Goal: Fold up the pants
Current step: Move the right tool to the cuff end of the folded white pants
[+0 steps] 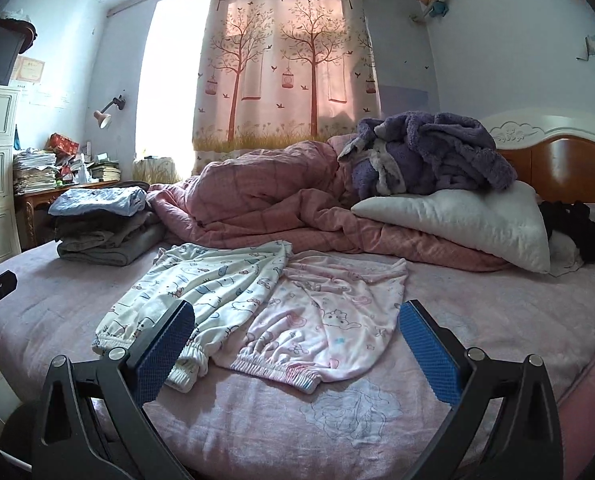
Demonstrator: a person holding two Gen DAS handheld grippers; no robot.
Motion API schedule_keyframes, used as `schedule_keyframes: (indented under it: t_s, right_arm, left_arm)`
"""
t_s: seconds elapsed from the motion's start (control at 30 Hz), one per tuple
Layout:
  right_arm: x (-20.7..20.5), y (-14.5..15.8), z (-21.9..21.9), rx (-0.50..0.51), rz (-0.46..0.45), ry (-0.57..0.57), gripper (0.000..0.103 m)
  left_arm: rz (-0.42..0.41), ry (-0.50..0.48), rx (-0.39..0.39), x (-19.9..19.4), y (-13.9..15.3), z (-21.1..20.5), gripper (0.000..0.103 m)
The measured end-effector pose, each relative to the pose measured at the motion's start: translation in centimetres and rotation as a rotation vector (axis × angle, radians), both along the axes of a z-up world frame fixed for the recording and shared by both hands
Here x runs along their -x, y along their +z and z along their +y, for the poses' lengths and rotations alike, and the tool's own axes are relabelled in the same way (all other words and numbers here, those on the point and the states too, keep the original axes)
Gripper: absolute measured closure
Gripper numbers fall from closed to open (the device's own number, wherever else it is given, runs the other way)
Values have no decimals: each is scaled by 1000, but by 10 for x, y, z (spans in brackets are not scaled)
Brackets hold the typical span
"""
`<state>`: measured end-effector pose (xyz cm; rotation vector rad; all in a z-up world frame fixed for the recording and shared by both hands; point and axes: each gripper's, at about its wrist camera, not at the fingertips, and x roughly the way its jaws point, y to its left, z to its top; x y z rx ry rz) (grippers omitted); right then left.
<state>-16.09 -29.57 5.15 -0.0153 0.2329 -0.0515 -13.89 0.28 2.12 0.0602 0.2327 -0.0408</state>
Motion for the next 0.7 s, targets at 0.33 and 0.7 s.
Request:
schedule_keyframes:
  t_s: [0.33,0.7]
  right_arm:
    - [-37,-35,-11,-17,165,-3,1]
    - [-67,-74,28,210,397,249,8]
  left_arm:
    - [94,33,-69,-37,-29,8,1]
    - [214,-23,-72,-58,-64,13,1]
